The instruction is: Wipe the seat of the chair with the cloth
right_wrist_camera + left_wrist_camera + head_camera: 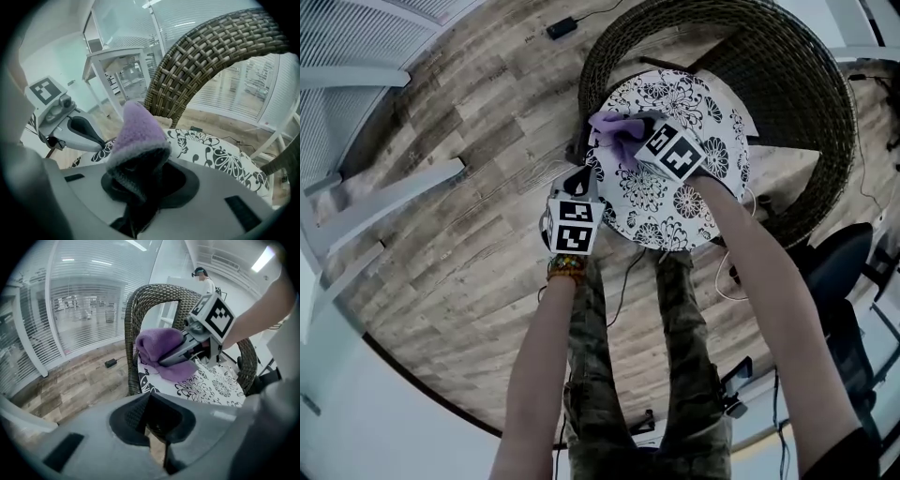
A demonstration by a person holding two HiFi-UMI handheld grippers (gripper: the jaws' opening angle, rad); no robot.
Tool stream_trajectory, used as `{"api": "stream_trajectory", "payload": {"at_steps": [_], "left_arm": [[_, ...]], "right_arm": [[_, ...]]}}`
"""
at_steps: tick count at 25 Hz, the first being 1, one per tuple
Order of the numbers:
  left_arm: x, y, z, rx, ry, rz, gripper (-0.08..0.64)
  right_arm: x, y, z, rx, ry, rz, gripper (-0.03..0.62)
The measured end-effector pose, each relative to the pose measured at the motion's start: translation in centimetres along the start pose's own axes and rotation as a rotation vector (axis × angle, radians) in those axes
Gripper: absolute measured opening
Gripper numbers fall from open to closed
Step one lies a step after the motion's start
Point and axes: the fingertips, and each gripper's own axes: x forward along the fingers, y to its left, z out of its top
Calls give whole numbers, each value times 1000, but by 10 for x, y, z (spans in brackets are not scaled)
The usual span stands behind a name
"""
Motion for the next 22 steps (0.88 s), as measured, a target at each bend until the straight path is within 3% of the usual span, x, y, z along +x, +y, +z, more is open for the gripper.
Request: {"api": "stream_trajectory", "payload": {"at_steps": [6,22], "left_arm": [[0,-1,0,3,3,-9,18],[-3,0,3,23,6,-23,18]], "right_arm": [[-9,-27,-10,15,18,-57,86],[-58,-128,-53,62,137,-375,97]]}}
